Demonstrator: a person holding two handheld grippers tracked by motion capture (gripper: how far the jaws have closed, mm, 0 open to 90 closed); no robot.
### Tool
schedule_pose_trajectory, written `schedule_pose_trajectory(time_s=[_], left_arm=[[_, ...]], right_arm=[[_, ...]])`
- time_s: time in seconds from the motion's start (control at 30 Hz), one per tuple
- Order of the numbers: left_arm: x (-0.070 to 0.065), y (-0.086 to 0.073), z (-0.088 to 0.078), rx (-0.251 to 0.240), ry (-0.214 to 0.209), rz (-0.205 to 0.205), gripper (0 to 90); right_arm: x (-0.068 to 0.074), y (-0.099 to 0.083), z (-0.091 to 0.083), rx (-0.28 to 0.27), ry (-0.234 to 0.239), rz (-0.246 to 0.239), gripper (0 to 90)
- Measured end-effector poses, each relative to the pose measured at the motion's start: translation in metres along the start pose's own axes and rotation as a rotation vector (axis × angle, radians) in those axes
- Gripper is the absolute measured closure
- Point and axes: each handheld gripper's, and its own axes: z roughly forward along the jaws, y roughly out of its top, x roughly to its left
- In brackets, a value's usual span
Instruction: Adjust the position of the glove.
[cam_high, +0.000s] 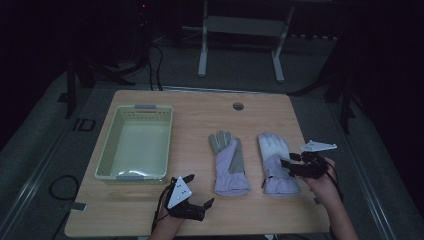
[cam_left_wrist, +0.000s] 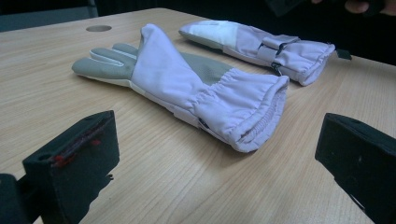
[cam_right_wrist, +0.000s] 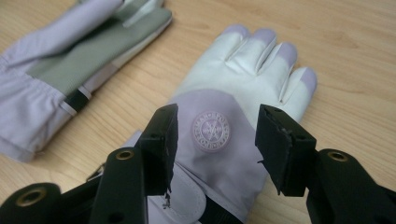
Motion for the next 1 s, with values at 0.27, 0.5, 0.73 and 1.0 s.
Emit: schedule_pose_trajectory(time_s=[0.27, 0.5, 0.73, 1.0], left_arm=[[-0.001, 0.000, 0.000, 0.000, 0.006, 0.001, 0.0], [0.000, 0.000, -0.001, -0.007, 0.004, 0.000, 0.0], [-0.001, -0.001, -0.001, -0.010, 0.009, 0.003, 0.0], [0.000, -0.001, -0.001, -0.010, 0.007, -0.001, 0.0]], right_arm=[[-0.008, -0.011, 0.024, 0.014, 0.027, 0.066, 44.9], [-0.007, -0.027, 0.046, 0.022, 0.041, 0.084, 57.6], [-0.003, -0.034, 0.047, -0.007, 0.046, 0.124, 71.3], [0.002, -0.021, 0.033, 0.002, -0.006, 0.178, 80.4]])
